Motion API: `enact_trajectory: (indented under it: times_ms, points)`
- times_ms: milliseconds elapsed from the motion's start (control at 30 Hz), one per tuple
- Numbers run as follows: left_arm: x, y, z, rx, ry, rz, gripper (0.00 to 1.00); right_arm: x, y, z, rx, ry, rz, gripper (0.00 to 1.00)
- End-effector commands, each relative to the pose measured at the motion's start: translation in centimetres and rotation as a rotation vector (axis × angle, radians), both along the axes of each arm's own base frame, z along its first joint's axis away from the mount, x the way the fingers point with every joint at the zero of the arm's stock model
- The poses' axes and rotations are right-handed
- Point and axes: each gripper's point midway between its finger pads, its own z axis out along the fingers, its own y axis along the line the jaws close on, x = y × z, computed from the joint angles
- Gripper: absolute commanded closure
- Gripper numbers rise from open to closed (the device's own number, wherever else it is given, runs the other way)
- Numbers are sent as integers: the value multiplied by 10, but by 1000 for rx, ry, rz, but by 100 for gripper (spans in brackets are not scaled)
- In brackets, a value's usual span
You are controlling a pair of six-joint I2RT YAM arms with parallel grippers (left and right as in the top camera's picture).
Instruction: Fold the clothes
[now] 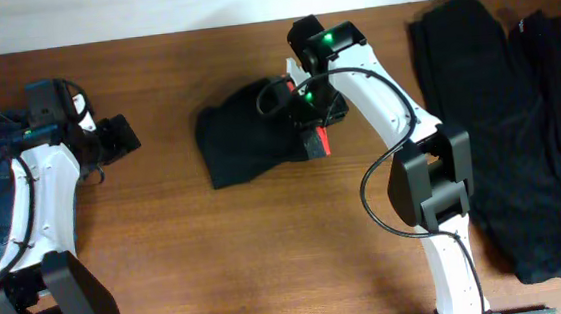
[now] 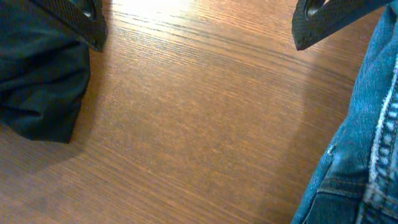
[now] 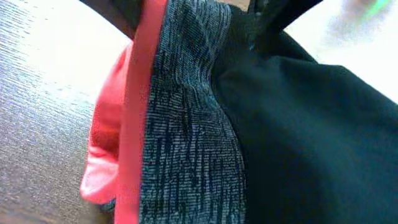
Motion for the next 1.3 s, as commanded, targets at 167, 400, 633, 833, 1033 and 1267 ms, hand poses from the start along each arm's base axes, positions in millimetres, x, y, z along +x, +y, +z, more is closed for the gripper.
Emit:
enact_trajectory:
  times_ms: [167,400,633,833,1033,1267]
  points:
    - [2,-12,0,-73,-9,-18,5,13,-52,9,-189,-69,-55,48]
    - [11,-34,6,-139,-56,-109,6,23,-102,11,-292,-78,-135,48]
    - [51,-101,29,-68,-252,-424,11,23,-27,40,136,-103,121,48]
    - [80,-160,18,-34,-351,-584,21,21,-2,39,220,-117,170,61]
    - [94,-187,-37,-55,-308,-633,22,12,30,30,227,-120,240,69]
    - [99,-188,-67,-59,-284,-634,22,5,88,8,248,-159,354,73]
